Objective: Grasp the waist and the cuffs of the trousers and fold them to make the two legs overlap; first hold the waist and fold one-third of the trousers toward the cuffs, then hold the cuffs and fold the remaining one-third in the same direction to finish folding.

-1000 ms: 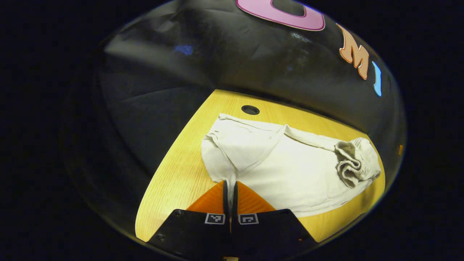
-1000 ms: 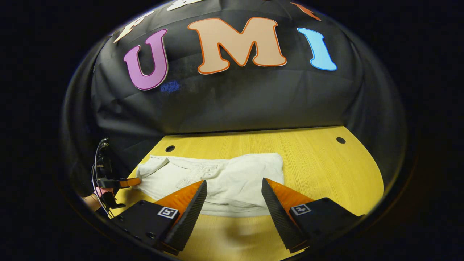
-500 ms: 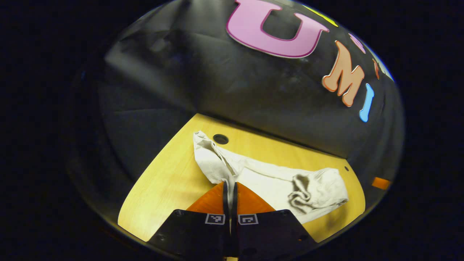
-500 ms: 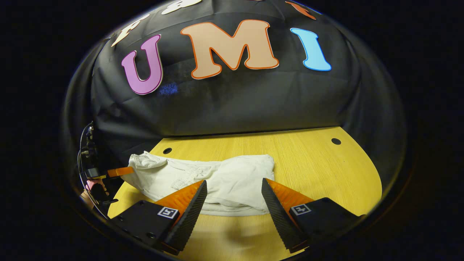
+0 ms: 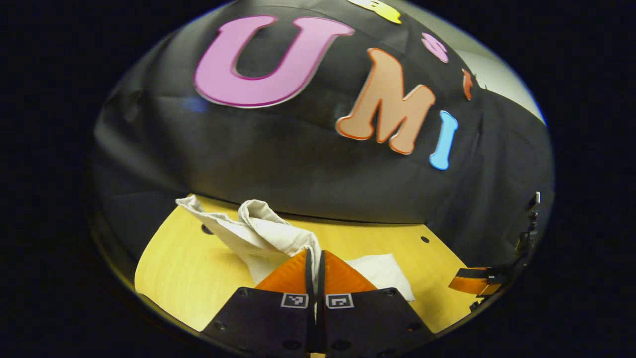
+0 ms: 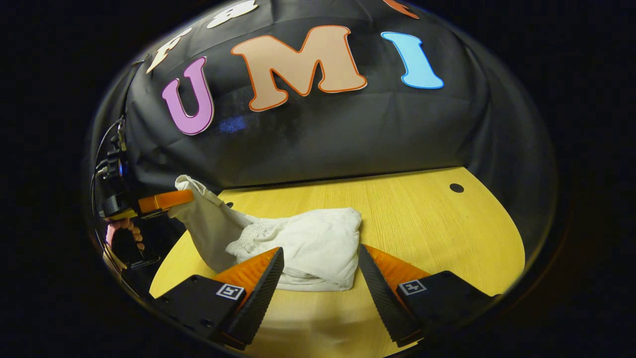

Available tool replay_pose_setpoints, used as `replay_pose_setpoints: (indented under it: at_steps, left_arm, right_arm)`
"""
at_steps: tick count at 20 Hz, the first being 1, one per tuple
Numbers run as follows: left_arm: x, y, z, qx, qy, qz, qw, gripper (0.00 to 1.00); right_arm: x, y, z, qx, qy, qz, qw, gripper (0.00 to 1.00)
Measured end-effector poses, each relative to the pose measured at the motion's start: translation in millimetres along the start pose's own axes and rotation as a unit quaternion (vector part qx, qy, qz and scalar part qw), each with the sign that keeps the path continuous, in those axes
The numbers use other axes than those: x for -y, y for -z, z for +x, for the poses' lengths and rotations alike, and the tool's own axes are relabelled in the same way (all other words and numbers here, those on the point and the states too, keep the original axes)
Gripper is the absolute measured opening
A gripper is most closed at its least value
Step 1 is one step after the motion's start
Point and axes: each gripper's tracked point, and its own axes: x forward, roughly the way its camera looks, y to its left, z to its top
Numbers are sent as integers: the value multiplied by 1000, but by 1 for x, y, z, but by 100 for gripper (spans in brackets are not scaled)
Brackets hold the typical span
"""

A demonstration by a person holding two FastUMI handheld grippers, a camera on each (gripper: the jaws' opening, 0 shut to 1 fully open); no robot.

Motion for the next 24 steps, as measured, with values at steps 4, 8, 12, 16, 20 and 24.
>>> replay_pose_setpoints:
  at_steps: [4, 8, 12, 16, 20, 24]
  left_arm:
    - [72, 19, 23, -28, 47, 29, 998, 0]
    - [117, 73, 49, -80, 65, 69, 992, 0]
    - [123, 146, 64, -154, 62, 129, 978, 0]
    - [118, 174, 70, -179, 55, 118, 975, 4]
    - [132, 176, 69, -174, 87, 67, 979, 27]
    - [140, 159, 49, -148, 104, 32, 983, 99]
  right_arm:
    - [25, -4, 0, -4, 3, -3, 1000, 97]
    - [48, -4, -1, -9, 8, -5, 1000, 97]
    - [68, 5, -1, -18, 12, -1, 1000, 96]
    - [77, 10, -2, -24, 12, 4, 1000, 97]
    - [74, 7, -5, -20, 7, 9, 1000, 92]
    - [65, 1, -12, -11, 1, 18, 1000, 96]
